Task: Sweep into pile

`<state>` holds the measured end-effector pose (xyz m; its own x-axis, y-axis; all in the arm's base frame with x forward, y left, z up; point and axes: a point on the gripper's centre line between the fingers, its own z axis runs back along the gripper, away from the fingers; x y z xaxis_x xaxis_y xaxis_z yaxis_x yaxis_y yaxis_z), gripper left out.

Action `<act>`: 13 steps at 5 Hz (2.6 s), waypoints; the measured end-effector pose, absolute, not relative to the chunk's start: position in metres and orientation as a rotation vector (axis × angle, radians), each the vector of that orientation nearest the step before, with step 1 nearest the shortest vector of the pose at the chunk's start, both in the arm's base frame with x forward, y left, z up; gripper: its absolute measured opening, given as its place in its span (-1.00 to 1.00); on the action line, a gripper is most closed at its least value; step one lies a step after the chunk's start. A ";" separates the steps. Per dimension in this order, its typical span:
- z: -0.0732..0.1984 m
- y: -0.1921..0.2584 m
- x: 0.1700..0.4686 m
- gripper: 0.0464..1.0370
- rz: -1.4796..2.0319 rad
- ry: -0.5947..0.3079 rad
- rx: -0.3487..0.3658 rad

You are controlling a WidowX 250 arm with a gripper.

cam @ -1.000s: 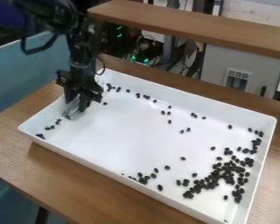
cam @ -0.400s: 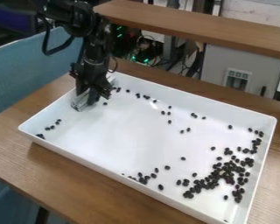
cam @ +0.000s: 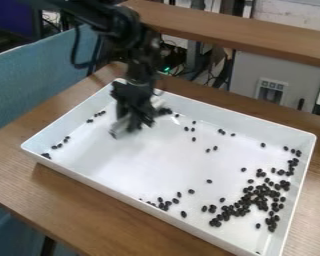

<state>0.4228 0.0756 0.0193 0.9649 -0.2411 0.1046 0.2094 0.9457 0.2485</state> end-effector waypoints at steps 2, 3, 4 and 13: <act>0.017 0.020 0.423 -0.33 -0.320 -0.160 0.170; 0.016 -0.028 0.426 -0.33 -0.429 -0.167 0.160; 0.017 -0.061 0.422 -0.33 -0.486 -0.167 0.153; 0.016 0.000 0.377 -0.18 -0.286 -0.166 0.038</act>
<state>0.3766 -0.0005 0.0164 0.9458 -0.2842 0.1574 0.2780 0.9587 0.0608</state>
